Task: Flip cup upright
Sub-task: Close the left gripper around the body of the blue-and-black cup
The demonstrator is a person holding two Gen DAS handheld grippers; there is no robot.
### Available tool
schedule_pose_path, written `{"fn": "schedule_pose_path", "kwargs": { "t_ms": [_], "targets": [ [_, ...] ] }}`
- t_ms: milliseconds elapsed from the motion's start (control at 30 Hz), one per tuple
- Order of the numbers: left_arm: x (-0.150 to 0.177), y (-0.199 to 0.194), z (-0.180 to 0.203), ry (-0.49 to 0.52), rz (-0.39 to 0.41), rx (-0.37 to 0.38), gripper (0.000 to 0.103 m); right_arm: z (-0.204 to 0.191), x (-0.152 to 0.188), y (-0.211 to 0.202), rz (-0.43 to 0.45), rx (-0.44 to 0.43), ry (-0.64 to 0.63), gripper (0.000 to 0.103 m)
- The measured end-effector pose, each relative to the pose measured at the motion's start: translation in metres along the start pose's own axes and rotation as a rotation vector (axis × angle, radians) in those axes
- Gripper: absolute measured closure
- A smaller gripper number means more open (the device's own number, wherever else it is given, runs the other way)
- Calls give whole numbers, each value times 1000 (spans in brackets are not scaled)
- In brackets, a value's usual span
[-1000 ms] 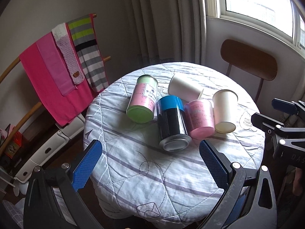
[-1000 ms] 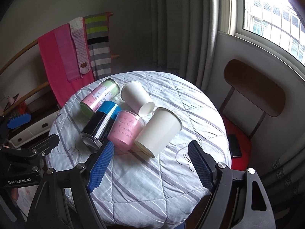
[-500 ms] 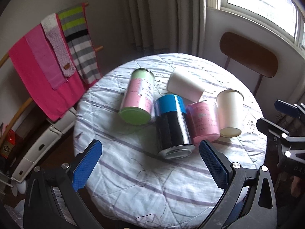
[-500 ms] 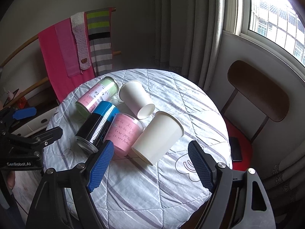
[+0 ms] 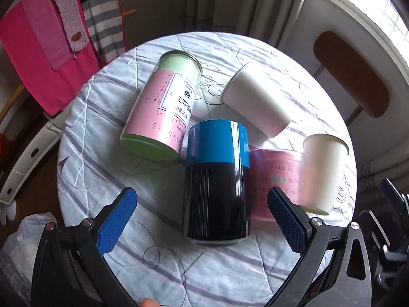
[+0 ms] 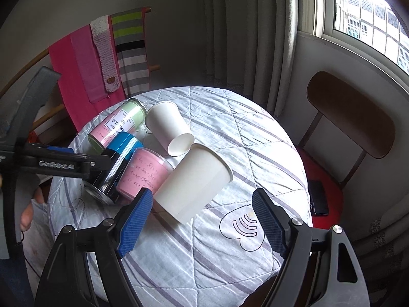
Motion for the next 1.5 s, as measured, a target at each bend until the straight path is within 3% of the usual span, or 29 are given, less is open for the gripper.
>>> {"fn": "schedule_pose_path", "kwargs": {
  "t_ms": [300, 667, 800, 1000, 1267, 1500],
  "targets": [
    [-8, 28, -10, -39, -66, -52, 0, 11, 4, 12, -4, -23, 14, 22],
    [-11, 49, -8, -52, -100, -14, 0, 10, 5, 12, 3, -44, 18, 22],
    [-9, 48, -6, -53, -106, 33, 14, 10, 4, 13, 5, -43, 18, 22],
    [-4, 40, -1, -37, -101, 65, 24, 5, 5, 16, -2, -41, 17, 22],
    [3, 36, 0, -27, -109, 109, 34, -1, 4, 13, -2, -37, 13, 22],
    [6, 38, 4, -5, -110, 107, 35, -3, 4, 10, 2, -29, 8, 22]
  ]
}}
Point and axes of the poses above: each gripper's, at about its wrist camera, not at the fingertips, and y roughly the way its jaws point, z to its right, x to its underside, the point moved 9 cm from there along y, roughly the way its jaws point, and after that the axes turned 9 degrees about x, right-handed, at the moved point
